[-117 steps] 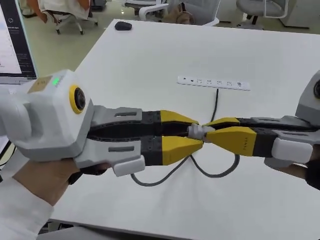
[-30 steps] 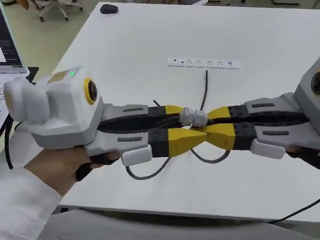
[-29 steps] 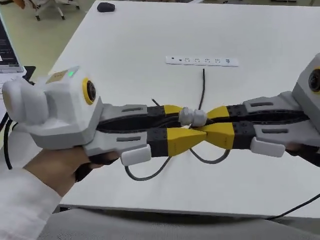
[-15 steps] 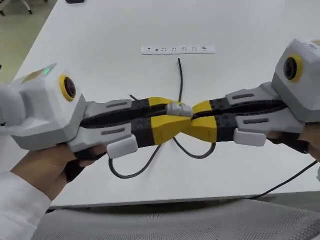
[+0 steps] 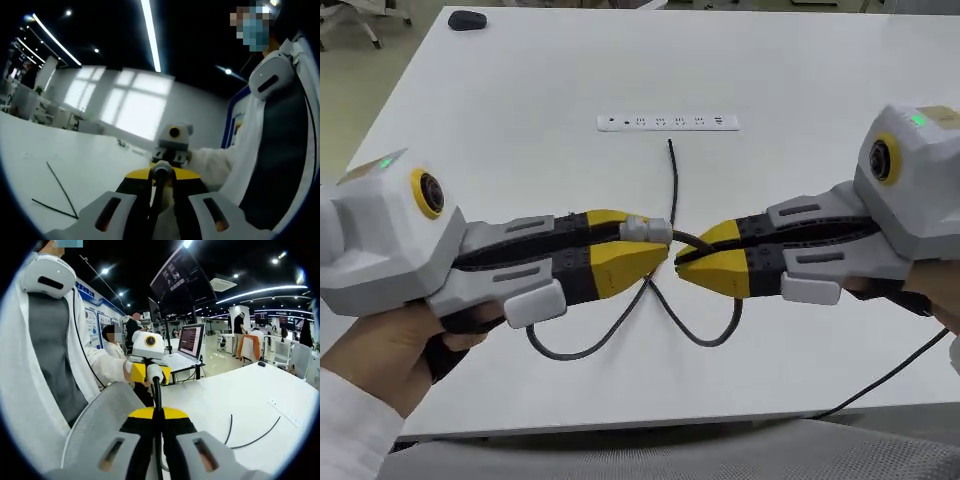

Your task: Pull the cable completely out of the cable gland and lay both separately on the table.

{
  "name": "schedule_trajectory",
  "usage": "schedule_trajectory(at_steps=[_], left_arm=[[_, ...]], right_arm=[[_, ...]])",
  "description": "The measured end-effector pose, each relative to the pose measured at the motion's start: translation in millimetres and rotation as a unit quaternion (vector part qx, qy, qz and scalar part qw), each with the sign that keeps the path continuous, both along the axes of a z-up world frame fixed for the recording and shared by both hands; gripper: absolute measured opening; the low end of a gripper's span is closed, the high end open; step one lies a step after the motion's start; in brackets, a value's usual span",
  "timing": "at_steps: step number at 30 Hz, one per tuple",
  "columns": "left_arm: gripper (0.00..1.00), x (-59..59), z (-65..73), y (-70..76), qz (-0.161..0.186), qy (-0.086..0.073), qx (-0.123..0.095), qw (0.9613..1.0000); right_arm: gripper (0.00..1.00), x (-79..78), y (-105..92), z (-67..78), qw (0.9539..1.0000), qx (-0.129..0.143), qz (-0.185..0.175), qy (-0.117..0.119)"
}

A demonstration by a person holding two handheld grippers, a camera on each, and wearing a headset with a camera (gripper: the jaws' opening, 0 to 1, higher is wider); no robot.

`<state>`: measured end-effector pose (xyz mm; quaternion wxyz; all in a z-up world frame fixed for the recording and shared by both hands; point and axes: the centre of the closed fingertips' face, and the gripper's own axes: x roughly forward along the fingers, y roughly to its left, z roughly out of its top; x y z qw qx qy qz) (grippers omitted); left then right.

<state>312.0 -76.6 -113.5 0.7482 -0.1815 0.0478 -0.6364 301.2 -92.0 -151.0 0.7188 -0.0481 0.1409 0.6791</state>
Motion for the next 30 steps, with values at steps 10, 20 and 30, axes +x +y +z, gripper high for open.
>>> schedule_trajectory(at_steps=[10, 20, 30], left_arm=[[0.17, 4.7, -1.7, 7.4, 0.018, 0.0, 0.005, 0.9998], [0.17, 9.3, 0.7, 16.5, 0.035, 0.011, -0.001, 0.9993], [0.17, 11.9, 0.9, 19.5, 0.043, 0.02, 0.001, 0.9989]], right_arm=[[0.02, 9.0, -20.4, -28.2, 0.9992, -0.039, -0.007, 0.003], [0.02, 17.1, -31.3, -52.0, 0.9978, -0.061, -0.023, 0.011], [0.02, 16.4, -28.2, -48.2, 0.9975, -0.066, -0.026, -0.001]])
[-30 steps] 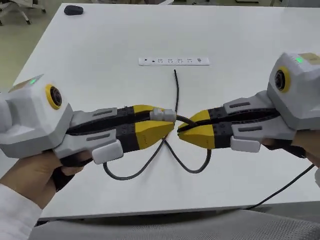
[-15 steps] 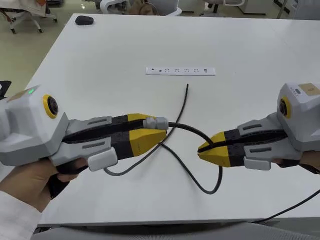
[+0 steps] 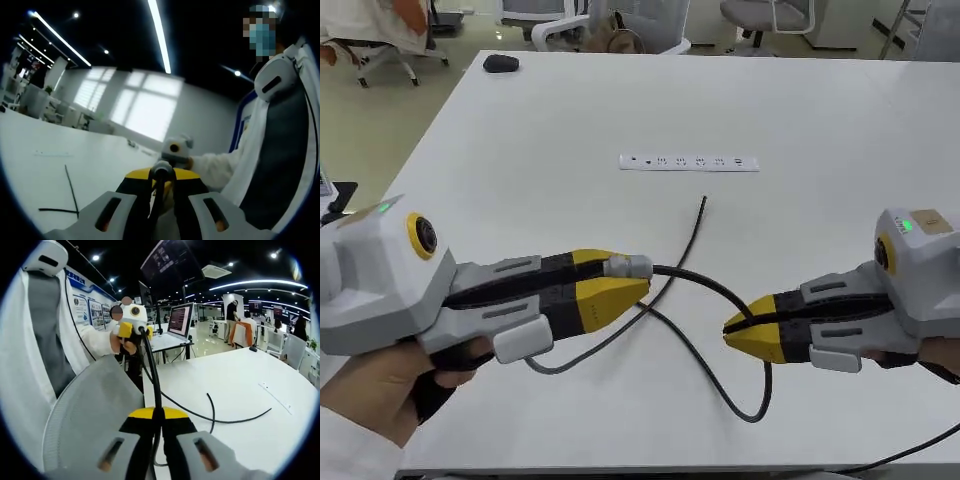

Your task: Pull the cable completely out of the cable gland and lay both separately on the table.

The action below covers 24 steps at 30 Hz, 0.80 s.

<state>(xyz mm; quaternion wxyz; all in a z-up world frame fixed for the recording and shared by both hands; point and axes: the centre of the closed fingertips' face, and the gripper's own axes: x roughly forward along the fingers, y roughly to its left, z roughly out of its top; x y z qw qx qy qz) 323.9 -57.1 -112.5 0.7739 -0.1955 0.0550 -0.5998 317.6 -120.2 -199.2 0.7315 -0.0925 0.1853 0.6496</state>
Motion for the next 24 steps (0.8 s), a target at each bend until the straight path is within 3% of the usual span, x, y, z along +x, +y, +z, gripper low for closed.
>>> schedule_trajectory(at_steps=[3, 6, 7, 8, 11, 14, 17, 24], left_arm=[[0.17, 1.8, 1.2, 1.2, 0.003, 0.003, -0.006, 1.0], [0.17, 1.7, -0.4, 0.4, 0.002, 0.007, -0.006, 1.0], [0.17, 1.7, -0.9, 0.1, 0.001, 0.008, -0.006, 0.9999], [0.17, 1.2, -2.9, -1.6, -0.002, 0.012, -0.005, 0.9999], [0.17, 0.6, -2.8, -4.7, -0.006, 0.012, -0.006, 0.9999], [0.17, 1.1, -1.7, -7.8, -0.009, 0.015, -0.008, 0.9998], [0.17, 0.7, -0.8, -9.8, -0.013, 0.016, -0.008, 0.9998], [0.17, 0.1, 2.4, -10.6, -0.015, 0.012, -0.009, 0.9998]], right_arm=[[0.08, 0.6, 0.1, 7.7, 0.9999, 0.001, -0.002, -0.011], [0.22, 2.8, 7.8, 31.2, 0.9988, 0.047, -0.017, 0.002], [0.23, 3.1, 8.9, 35.0, 0.9984, 0.054, -0.017, 0.002], [0.23, 3.4, 13.6, 50.5, 0.9968, 0.078, -0.015, 0.0], [0.27, 5.6, 23.6, 78.4, 0.9922, 0.123, -0.015, -0.009], [0.28, 2.7, 31.3, 98.7, 0.9876, 0.157, -0.001, -0.011], [0.21, 2.2, 36.4, 103.2, 0.9872, 0.159, 0.007, -0.009], [0.11, -1.8, 46.1, 92.3, 0.9897, 0.14, 0.031, -0.012]])
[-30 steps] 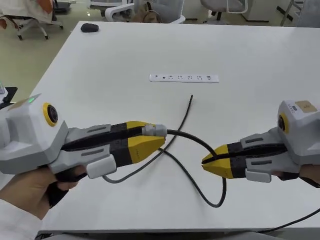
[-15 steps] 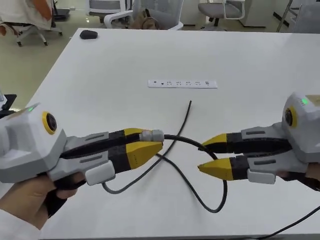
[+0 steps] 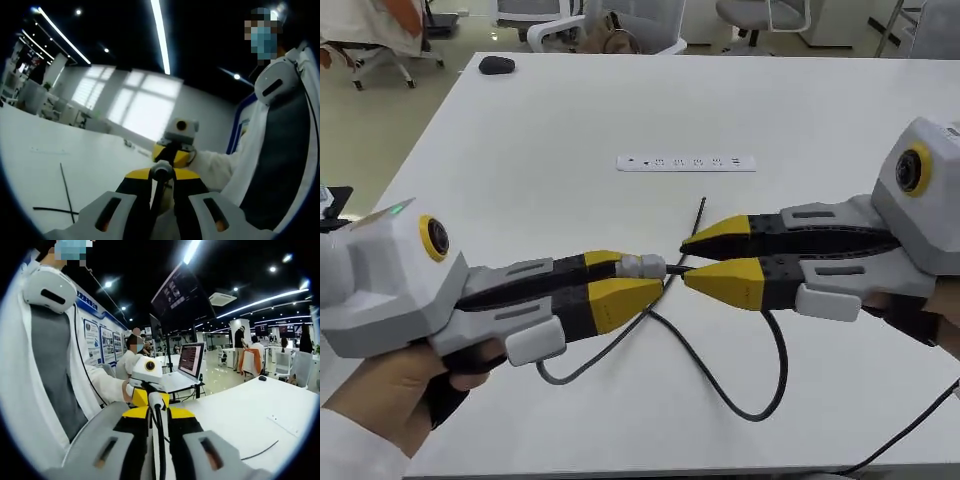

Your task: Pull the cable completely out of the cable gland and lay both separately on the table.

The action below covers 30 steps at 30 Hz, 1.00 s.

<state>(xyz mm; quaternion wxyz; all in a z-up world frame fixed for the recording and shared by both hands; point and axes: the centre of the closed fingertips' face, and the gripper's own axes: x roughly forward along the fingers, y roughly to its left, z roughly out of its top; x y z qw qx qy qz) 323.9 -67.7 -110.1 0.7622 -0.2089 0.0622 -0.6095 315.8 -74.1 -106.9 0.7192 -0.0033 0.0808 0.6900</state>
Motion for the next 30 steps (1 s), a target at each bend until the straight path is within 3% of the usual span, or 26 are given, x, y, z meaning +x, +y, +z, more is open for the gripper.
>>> schedule_trajectory(at_steps=[2, 17, 19, 20, 21, 23, 26, 30], left_arm=[[0.17, 1.4, -2.5, -0.1, 0.003, 0.004, 0.006, 1.0], [0.17, 4.0, -1.9, 2.4, 0.009, 0.002, 0.008, 0.9999], [0.17, 4.1, -3.2, 2.5, 0.01, 0.001, 0.013, 0.9999], [0.17, 5.3, -0.2, 3.7, 0.014, -0.001, 0.005, 0.9999], [0.17, 6.0, 0.0, 4.2, 0.015, 0.0, 0.005, 0.9999], [0.17, 7.2, -2.5, 3.9, 0.016, -0.003, 0.016, 0.9997], [0.17, 8.1, 2.0, 4.4, 0.017, -0.006, 0.009, 0.9998], [0.17, 10.8, 1.7, 7.0, 0.023, -0.009, 0.013, 0.9996]], right_arm=[[0.04, 0.7, 1.4, -3.9, 1.0, -0.005, 0.001, -0.007], [0.03, 1.7, 3.0, -6.2, 0.9997, -0.013, 0.018, 0.006], [0.03, 0.8, 2.9, -9.7, 0.9993, -0.026, 0.022, -0.012], [0.03, 2.0, 0.4, -22.0, 0.9971, -0.065, 0.022, -0.032], [0.02, 3.1, 0.6, -25.4, 0.9961, -0.075, 0.021, -0.041], [0.02, 2.8, 2.0, -22.7, 0.9971, -0.065, 0.017, -0.037], [0.02, 3.5, 1.0, -16.7, 0.9985, -0.046, 0.013, -0.024], [0.02, 8.4, -5.3, -20.7, 0.9984, -0.052, 0.006, -0.021]])
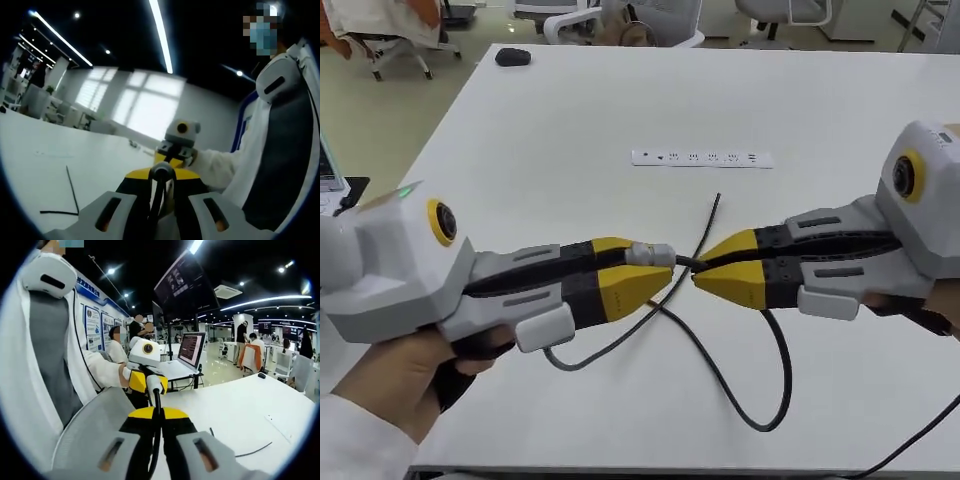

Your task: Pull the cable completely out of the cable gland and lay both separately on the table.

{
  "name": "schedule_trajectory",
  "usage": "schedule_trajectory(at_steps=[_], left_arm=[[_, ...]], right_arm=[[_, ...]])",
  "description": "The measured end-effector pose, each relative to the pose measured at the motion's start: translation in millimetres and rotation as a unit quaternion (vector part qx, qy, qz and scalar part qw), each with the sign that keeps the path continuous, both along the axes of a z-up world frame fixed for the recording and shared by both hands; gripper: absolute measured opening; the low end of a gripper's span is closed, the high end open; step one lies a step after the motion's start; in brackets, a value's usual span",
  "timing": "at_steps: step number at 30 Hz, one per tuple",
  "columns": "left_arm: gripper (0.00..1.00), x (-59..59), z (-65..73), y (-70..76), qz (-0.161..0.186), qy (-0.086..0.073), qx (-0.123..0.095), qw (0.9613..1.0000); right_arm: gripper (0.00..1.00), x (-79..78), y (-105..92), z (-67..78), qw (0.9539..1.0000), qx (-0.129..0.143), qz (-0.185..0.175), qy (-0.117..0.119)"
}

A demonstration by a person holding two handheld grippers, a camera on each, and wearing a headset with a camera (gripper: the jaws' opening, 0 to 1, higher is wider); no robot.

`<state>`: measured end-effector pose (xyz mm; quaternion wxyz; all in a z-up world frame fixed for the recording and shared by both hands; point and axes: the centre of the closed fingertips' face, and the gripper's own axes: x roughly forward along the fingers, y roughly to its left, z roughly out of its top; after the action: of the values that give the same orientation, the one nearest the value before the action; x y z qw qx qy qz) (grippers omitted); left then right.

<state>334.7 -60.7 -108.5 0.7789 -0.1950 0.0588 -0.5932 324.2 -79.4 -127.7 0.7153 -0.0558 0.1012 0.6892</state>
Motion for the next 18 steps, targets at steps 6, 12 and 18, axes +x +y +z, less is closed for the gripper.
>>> schedule_trajectory(at_steps=[6, 12, 18], left_arm=[[0.17, 4.0, 3.3, 10.1, 0.013, 0.004, -0.011, 0.9999], [0.17, 4.6, 3.8, 16.5, 0.02, 0.004, -0.01, 0.9997], [0.17, 4.7, 5.5, 20.6, 0.026, 0.005, -0.015, 0.9995]], right_arm=[[0.02, 10.0, -13.3, -12.5, 0.9997, -0.008, -0.02, 0.013], [0.02, 15.9, -25.5, -39.3, 0.9979, -0.052, -0.036, 0.015], [0.02, 19.8, -33.5, -52.9, 0.9962, -0.066, -0.05, 0.026]])
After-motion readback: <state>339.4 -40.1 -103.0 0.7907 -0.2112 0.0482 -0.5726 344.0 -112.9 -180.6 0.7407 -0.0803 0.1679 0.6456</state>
